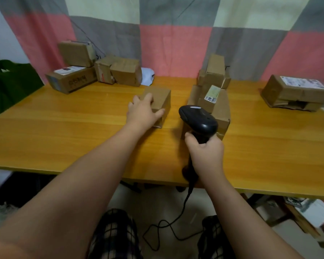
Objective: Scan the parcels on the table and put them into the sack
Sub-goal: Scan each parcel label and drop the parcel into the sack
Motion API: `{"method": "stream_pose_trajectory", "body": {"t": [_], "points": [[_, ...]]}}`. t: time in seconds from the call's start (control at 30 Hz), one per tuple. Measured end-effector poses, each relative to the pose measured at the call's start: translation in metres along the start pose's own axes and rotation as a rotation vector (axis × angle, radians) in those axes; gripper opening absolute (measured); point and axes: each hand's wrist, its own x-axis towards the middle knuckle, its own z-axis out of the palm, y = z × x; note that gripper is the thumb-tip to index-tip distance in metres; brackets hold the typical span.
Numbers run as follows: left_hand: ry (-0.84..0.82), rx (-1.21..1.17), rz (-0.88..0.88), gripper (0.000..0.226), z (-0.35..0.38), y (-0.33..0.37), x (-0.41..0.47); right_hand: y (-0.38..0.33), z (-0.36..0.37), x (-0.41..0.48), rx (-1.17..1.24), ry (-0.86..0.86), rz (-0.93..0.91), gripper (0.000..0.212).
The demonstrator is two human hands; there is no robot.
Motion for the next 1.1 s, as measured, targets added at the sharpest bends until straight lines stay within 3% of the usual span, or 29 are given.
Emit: {"method": "stream_pose_trajectory", "body": {"t": [0.1,0.2,0.27,0.33,0.4,0.47,0.53,0.63,0.7,0.77,0.83,0.93,1.1], "points": [[0.028,-0.354,-0.074,0.034,-0.018,-0.027,-0.035,0.0,0.003,0.0,-0.02,-0.025,0.006,0.015],[-0.123,-0.792,-0.363,0.036,-0.042,-0.048,-0.062,-0.003,0.009,-0.002,-0.072,-0.093,-0.025,0.014],[-0.163,-0.744,-0.412,0.039,-0.05,-0.056,-0.071,-0.007,0.012,-0.003,-0.104,-0.129,-0.055,0.017],[-0.003,-0.47,-0.307,0.04,-0.053,-0.063,-0.073,-0.009,0.013,-0.004,-0.114,-0.142,-0.064,0.017],[0.154,-0.41,-0.146,0.047,-0.058,-0.064,-0.079,-0.01,0.013,-0.004,-0.117,-0.138,-0.055,0.017],[0.096,-0.393,-0.024,0.064,-0.059,-0.063,-0.088,-0.011,0.013,-0.003,-0.121,-0.143,-0.047,0.017],[-0.027,-0.167,0.007,0.078,-0.055,-0.06,-0.094,-0.012,0.013,-0.003,-0.122,-0.153,-0.041,0.017],[-0.019,0.065,0.002,0.072,-0.053,-0.056,-0.09,-0.013,0.013,-0.003,-0.122,-0.161,-0.04,0.017],[0.018,-0.018,-0.033,0.057,-0.056,-0.052,-0.085,-0.012,0.013,-0.003,-0.111,-0.162,-0.044,0.017],[0.034,-0.349,-0.109,0.044,-0.056,-0.054,-0.083,-0.012,0.013,-0.003,-0.105,-0.158,-0.05,0.017],[0.024,-0.631,-0.165,0.052,-0.051,-0.06,-0.082,-0.011,0.012,-0.004,-0.092,-0.16,-0.047,0.016],[0.002,-0.669,-0.168,0.078,-0.035,-0.074,-0.087,-0.011,0.012,-0.003,-0.087,-0.182,-0.037,0.014],[0.066,-0.713,-0.209,0.083,-0.013,-0.095,-0.092,-0.016,0.012,-0.01,-0.07,-0.291,-0.033,0.014]]}}
